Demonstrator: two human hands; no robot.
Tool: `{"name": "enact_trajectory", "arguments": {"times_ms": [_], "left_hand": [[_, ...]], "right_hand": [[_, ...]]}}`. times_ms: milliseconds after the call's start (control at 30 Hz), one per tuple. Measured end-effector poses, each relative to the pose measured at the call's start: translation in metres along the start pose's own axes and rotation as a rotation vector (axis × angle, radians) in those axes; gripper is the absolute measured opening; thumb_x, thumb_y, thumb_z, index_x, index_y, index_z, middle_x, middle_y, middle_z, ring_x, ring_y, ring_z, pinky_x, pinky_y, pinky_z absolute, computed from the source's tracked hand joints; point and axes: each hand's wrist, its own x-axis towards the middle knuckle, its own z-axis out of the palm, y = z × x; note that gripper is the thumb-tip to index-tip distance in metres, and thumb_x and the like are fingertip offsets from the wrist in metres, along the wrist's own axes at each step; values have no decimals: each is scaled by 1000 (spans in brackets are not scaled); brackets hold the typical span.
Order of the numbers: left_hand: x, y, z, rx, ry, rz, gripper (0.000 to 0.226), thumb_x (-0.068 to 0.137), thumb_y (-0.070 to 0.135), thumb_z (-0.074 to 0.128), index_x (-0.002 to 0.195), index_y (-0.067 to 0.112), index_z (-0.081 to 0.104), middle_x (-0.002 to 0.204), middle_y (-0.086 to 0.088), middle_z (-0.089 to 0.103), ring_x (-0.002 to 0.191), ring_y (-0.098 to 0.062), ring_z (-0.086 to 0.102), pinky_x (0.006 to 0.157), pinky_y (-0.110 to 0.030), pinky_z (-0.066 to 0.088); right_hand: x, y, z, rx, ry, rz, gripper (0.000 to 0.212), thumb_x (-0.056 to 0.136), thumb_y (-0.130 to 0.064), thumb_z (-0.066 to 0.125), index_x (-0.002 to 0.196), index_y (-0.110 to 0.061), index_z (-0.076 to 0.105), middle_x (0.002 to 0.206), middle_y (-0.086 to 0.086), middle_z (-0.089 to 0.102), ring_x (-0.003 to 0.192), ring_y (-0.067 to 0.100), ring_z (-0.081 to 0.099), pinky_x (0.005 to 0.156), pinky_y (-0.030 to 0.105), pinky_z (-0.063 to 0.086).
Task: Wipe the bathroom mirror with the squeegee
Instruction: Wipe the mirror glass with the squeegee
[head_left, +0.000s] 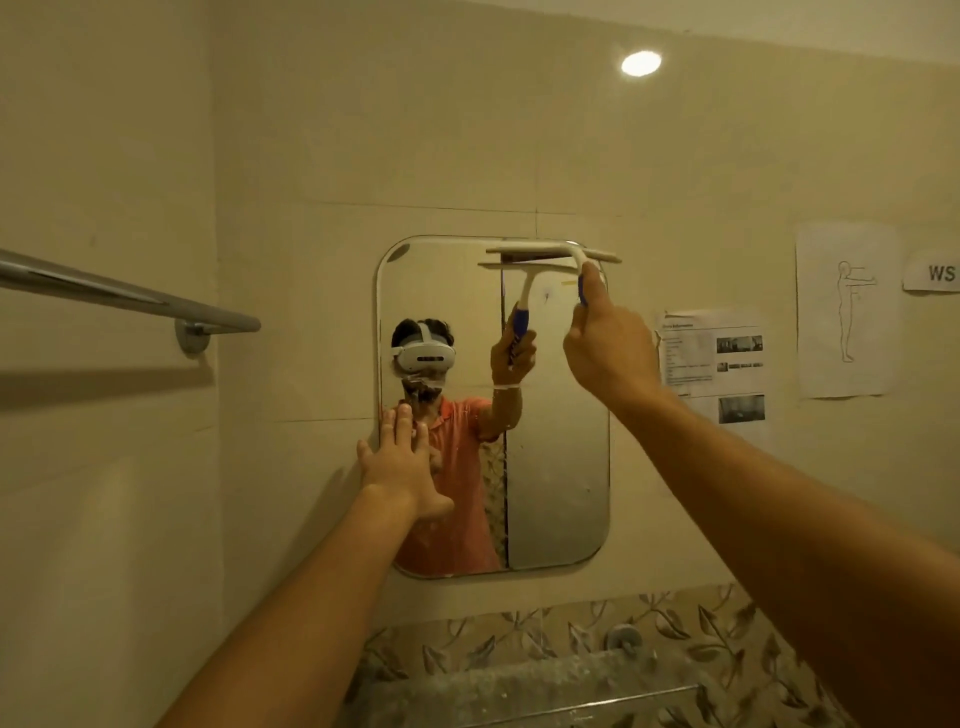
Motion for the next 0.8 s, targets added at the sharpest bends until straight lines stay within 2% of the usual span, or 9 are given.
{"name": "enact_trajectory", "arguments": {"times_ms": [267, 467, 800], "left_hand": [[3, -2, 1, 43, -11, 16, 119, 75, 63, 61, 159, 17, -10, 162, -13, -27, 150, -33, -22, 121, -57, 8], [6, 1, 1, 44, -16, -18, 123, 73, 62, 64, 159, 16, -10, 161, -14, -28, 149, -34, -22, 122, -55, 6], [5, -2, 1, 63, -19, 7, 120, 74, 64, 61, 160, 15, -7, 162, -15, -25, 150, -35, -18, 122, -55, 9]], "right_hand": [[41, 7, 4, -67, -21, 38, 67, 107, -15, 41, 163, -30, 8, 89, 10, 55, 61, 13, 44, 48, 25, 30], [20, 22, 19, -69, -1, 34, 70, 107, -16, 43, 163, -30, 3, 71, 1, 46, 56, 13, 45, 47, 25, 31], [-25, 49, 38, -36, -39, 58, 69, 107, -19, 43, 162, -29, 4, 70, -1, 49, 57, 14, 51, 52, 30, 44]]}}
